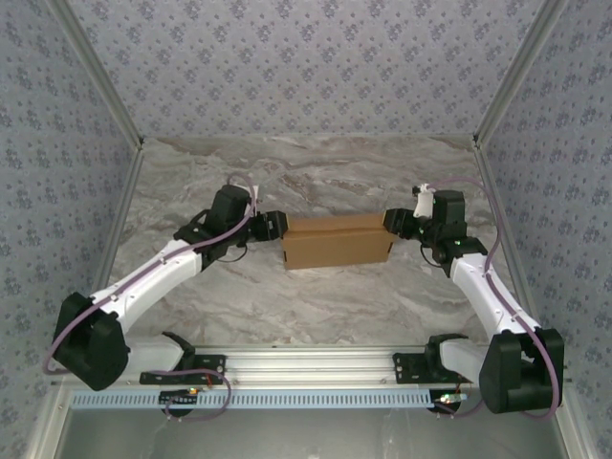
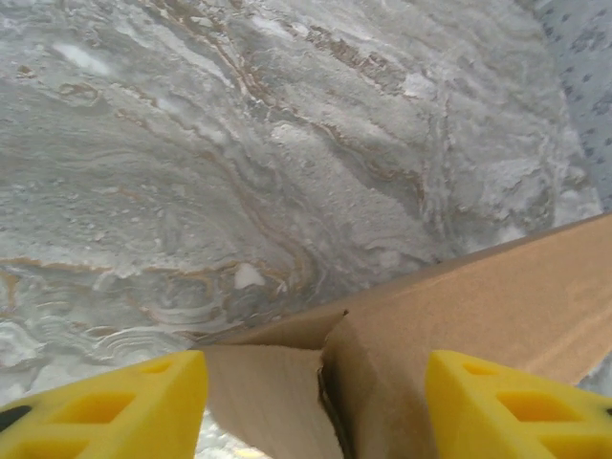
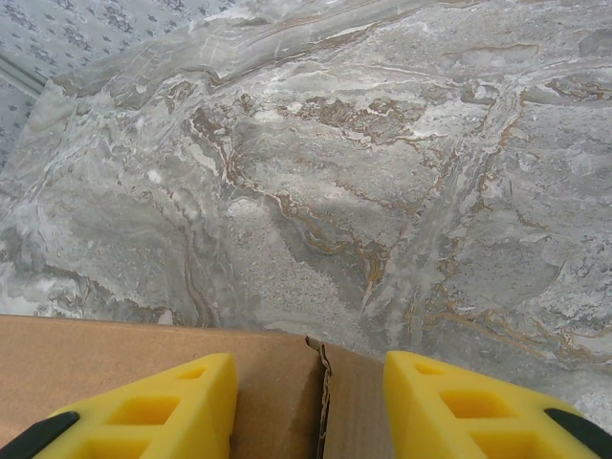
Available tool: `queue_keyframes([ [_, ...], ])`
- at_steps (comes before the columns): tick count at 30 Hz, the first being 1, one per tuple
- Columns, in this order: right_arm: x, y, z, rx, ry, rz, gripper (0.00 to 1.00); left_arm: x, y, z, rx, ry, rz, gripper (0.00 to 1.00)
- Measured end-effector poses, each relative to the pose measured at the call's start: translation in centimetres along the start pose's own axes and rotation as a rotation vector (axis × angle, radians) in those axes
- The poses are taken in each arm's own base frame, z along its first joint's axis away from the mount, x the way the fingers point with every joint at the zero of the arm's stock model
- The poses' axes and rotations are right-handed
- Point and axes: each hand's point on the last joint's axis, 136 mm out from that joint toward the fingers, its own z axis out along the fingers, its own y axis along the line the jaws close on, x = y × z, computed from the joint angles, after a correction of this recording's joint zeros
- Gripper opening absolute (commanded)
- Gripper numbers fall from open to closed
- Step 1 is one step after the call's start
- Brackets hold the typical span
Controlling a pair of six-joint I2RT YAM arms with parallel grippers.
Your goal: Fold the paper box
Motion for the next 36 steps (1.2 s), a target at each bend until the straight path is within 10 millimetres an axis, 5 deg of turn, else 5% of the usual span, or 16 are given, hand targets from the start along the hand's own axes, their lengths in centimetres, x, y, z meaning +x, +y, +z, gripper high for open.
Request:
queue_keyframes([
  [11,0.0,0.0,0.0,0.0,0.001,-0.001,0.45,0.8,-1.5,-0.7,0.005,0.033,0.079,0.3],
  [28,-0.1,-0.2,-0.1,0.023,-0.006,-0.004,0.45,1.2,-2.5,0.2,0.085,0.018,-0.095,0.11],
  [31,-0.1,-0.2,-0.1,0.036,-0.008,-0.005,0.45,1.6,-2.5,0.4,0.09,0.007,-0.147,0.12],
  [36,-0.1,-0.3,-0.3,0.049,-0.012,-0.007,0.45,1.8,-2.7,0.3,0.082,0.003,-0.167,0.3],
])
